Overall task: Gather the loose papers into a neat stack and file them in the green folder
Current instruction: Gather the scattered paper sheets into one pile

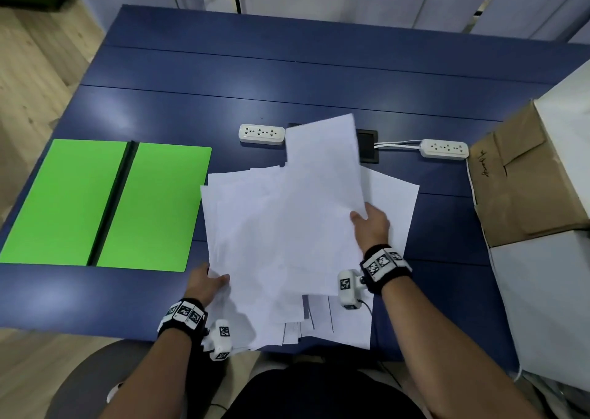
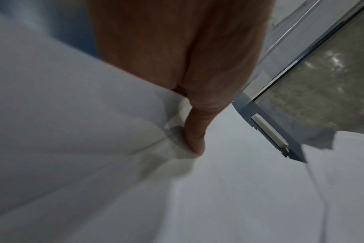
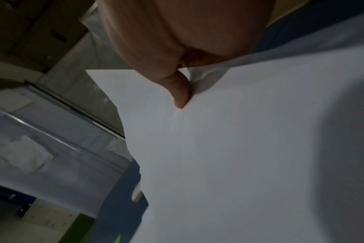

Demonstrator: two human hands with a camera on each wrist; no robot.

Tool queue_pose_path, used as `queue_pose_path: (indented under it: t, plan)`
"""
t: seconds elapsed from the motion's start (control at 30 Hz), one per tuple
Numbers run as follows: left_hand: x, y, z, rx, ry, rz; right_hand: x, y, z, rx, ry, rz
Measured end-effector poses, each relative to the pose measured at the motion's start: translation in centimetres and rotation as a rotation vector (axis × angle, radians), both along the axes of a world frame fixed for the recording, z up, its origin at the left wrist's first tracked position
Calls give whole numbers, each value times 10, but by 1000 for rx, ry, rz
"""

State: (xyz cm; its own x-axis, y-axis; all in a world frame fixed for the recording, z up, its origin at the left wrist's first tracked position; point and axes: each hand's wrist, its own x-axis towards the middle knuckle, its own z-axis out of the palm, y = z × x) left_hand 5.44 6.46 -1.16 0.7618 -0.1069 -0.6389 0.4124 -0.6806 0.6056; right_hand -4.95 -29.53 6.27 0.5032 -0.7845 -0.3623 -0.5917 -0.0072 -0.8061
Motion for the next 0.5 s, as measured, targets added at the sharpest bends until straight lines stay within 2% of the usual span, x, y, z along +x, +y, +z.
queue_pose_path:
  t: [0.13,0.23,0.33,0.43,0.5]
  plan:
    - [-4,-2,5,-67,16,-9,-11,-39,32,-146,-78,-96]
    - [-3,3,5,-103,21,-37,-15,-48,44,-73,-202,-121]
    - [-3,6,6,-135,85,-30,-12,-28,34,139,-254,-24]
    - [-2,4,7,-230,157,66,-5,12,3,239,-119,101]
    - [0,1,10,-231,164,116,0,41,-22,282,-27,176]
